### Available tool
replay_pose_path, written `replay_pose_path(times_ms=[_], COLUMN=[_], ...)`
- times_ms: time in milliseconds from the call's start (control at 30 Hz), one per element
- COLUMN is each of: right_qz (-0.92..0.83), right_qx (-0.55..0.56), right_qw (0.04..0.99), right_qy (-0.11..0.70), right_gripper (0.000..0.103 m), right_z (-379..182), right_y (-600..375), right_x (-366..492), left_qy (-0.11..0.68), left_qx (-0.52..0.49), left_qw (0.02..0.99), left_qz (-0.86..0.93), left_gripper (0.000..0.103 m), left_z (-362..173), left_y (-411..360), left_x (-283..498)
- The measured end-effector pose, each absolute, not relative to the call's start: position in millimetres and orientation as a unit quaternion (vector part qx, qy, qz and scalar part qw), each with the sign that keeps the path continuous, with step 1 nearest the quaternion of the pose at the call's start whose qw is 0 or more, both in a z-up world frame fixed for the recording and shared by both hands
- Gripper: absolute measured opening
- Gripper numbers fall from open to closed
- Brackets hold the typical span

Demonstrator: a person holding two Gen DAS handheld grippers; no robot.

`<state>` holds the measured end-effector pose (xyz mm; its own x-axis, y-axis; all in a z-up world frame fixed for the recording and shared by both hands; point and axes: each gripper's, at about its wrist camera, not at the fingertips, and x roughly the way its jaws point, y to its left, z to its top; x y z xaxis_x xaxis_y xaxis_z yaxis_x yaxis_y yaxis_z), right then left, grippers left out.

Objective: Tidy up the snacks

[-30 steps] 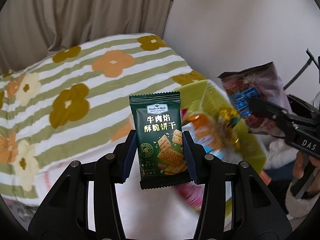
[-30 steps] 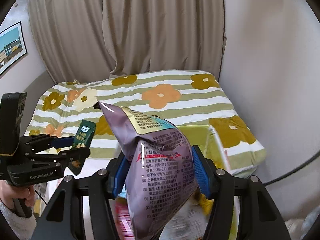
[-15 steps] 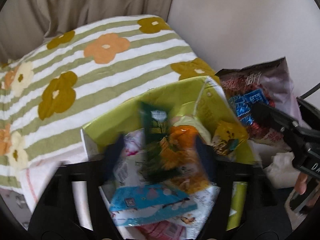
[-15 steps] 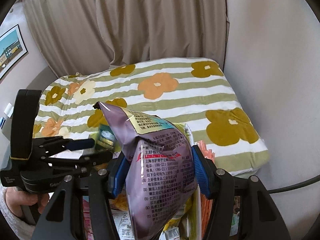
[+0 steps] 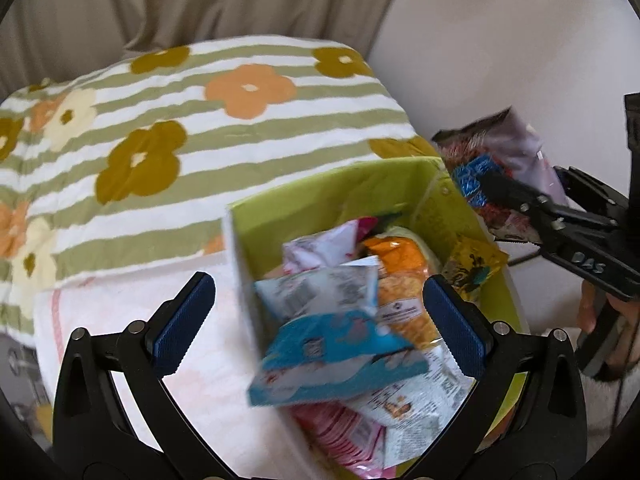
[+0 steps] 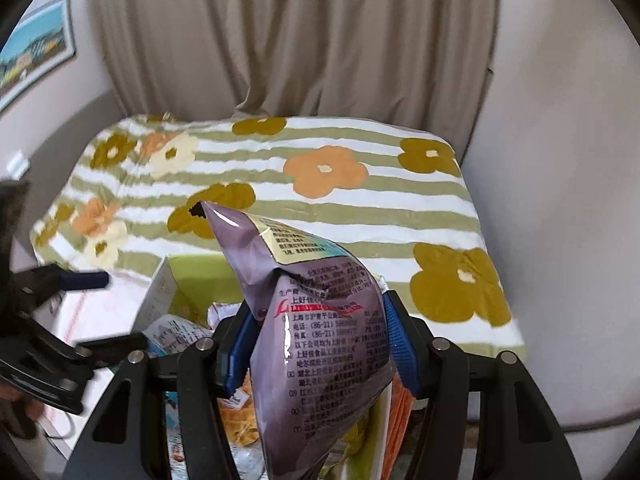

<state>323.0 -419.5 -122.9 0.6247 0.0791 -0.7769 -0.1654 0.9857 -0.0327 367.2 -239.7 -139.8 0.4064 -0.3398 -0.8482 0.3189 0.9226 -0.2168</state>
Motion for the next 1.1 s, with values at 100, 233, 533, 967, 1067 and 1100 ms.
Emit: replay_pose_path(times_ms=[100, 233, 533, 967, 1067, 1100], right_qz=[0.071, 0.088, 0.069, 0.026, 0.029, 0.030], right_qx=[-0.088, -0.094, -0.053, 0.002, 0.005, 0.008], right_qw=[0.899, 0.905, 0.926, 0.952, 0.958, 0.959], right_qy=[0.423, 0.404, 0.367, 0.304, 0.286, 0.282], right_gripper=[0.060, 0.100, 0.102, 0.102, 0.102, 0.102], right_z=[-136, -146, -119, -41, -32, -31], right_y=[-409, -403, -393, -339, -321, -317], right_x=[329, 332, 277, 131, 94, 86], left_qy=[0.504, 0.502, 0.475, 0.349, 0.314, 0.305], left_qx=[-0.018, -0.024, -0.027, -0.002, 0.002, 0.004], left_qw=[0.847, 0.853, 0.871, 0.931, 0.945, 0.949], left_qz=[-0.171, -0.141, -0.124, -0.108, -0.087, -0.081], left_gripper=[0.103, 0.103, 0.103, 0.103, 0.103, 0.103], left_z=[-138, -138, -122, -34, -18, -15], left_y=[-223, -205, -173, -109, -94, -90], left_x=[362, 354, 310, 171, 132, 119])
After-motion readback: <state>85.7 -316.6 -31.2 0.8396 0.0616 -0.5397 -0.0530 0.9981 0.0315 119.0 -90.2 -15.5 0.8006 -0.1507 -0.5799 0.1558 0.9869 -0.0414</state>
